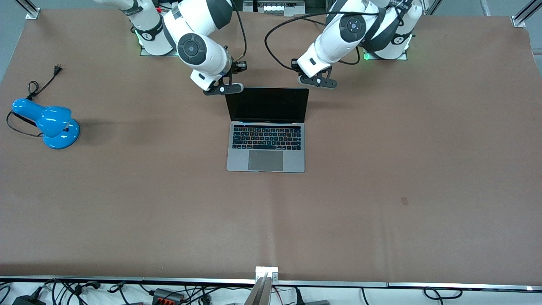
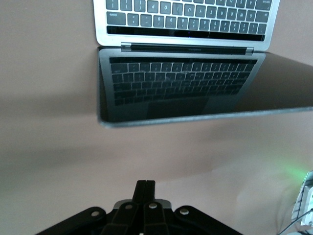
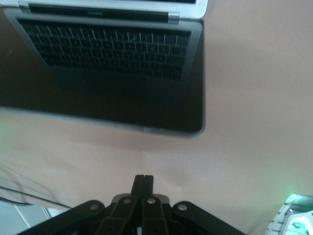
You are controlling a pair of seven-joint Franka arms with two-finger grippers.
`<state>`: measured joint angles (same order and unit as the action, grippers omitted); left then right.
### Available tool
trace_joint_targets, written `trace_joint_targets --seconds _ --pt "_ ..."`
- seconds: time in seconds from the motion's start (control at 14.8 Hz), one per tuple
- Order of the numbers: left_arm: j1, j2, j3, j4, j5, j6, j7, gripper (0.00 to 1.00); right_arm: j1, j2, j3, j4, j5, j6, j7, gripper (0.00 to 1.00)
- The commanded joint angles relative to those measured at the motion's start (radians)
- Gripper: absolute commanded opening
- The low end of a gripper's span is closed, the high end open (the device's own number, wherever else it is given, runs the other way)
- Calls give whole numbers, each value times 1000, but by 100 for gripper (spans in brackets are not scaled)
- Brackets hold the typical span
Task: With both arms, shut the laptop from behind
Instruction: 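Lower both grippers against the back of the laptop screen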
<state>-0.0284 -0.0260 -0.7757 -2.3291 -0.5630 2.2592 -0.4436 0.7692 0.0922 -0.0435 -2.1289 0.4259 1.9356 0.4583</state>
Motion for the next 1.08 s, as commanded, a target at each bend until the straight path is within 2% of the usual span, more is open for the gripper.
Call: trace_joint_targets --seconds 0.0,0.27,0.61,0.74,1.01 --pt "18 55 -11 7 -25 58 -17 0 -19 37 2 53 -4 3 -6 0" --pt "24 95 -4 14 -23 111 -17 0 -37 104 1 142 -18 6 -6 0" --pt "54 133 1 25 -20 187 -17 0 -83 116 1 190 -39 17 -6 0" --pt "76 146 1 39 -15 191 -15 0 -88 129 1 195 -59 49 -6 0" --pt "123 237 3 108 -6 247 -6 0 -102 178 1 228 -64 77 -6 0"
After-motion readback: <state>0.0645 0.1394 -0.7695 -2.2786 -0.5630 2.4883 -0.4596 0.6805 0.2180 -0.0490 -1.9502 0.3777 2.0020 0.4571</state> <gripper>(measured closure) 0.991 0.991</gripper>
